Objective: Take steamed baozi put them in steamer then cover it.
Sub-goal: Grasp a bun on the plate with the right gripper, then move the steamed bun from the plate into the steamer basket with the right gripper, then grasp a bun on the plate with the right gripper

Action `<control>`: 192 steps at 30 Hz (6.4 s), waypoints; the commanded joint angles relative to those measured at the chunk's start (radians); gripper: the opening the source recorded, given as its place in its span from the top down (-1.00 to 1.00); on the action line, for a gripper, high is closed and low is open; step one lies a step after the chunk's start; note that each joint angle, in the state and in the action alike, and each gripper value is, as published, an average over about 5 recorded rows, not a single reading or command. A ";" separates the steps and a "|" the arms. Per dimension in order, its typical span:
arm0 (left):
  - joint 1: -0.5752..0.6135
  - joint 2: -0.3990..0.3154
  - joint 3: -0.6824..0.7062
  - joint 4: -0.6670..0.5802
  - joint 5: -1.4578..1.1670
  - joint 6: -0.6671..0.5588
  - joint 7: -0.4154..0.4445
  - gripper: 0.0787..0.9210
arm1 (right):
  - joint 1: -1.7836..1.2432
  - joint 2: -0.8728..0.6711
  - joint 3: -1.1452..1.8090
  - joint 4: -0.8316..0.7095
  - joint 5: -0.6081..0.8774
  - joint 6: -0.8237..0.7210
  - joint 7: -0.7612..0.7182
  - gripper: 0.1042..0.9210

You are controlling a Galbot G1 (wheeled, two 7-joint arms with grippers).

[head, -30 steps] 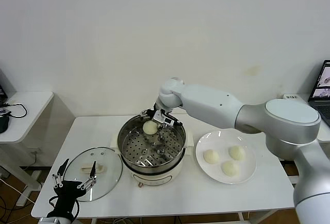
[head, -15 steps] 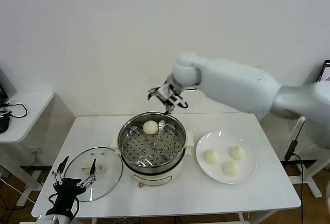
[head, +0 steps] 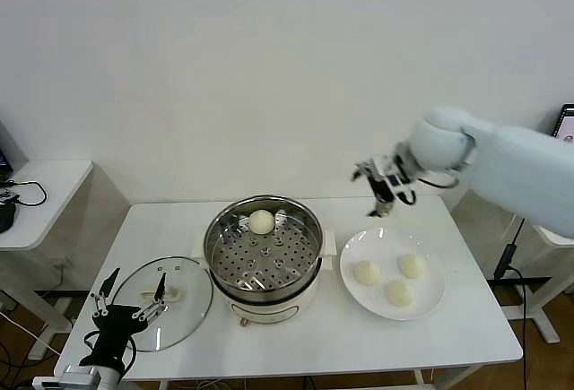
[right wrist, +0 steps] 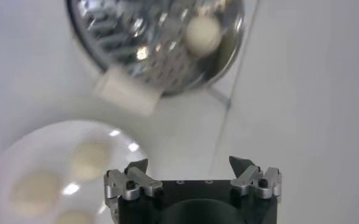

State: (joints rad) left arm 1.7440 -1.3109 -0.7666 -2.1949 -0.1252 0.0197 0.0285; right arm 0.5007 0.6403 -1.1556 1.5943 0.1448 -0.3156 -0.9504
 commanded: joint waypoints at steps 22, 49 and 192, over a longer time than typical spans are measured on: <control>0.003 -0.003 -0.025 0.022 -0.001 0.010 0.002 -0.77 | -0.546 0.118 0.255 -0.204 -0.197 -0.038 0.021 -0.76; 0.012 -0.008 -0.044 0.027 -0.006 0.008 0.003 -0.77 | -0.545 0.207 0.259 -0.319 -0.248 -0.049 0.013 -0.44; 0.001 -0.008 -0.028 0.018 0.006 0.026 -0.007 -0.77 | -0.570 -0.006 0.261 -0.145 -0.330 0.001 -0.053 -0.76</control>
State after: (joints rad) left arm 1.7453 -1.3203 -0.7907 -2.1806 -0.1196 0.0464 0.0208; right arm -0.0248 0.5668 -0.9177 1.5291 -0.1608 -0.3233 -1.0271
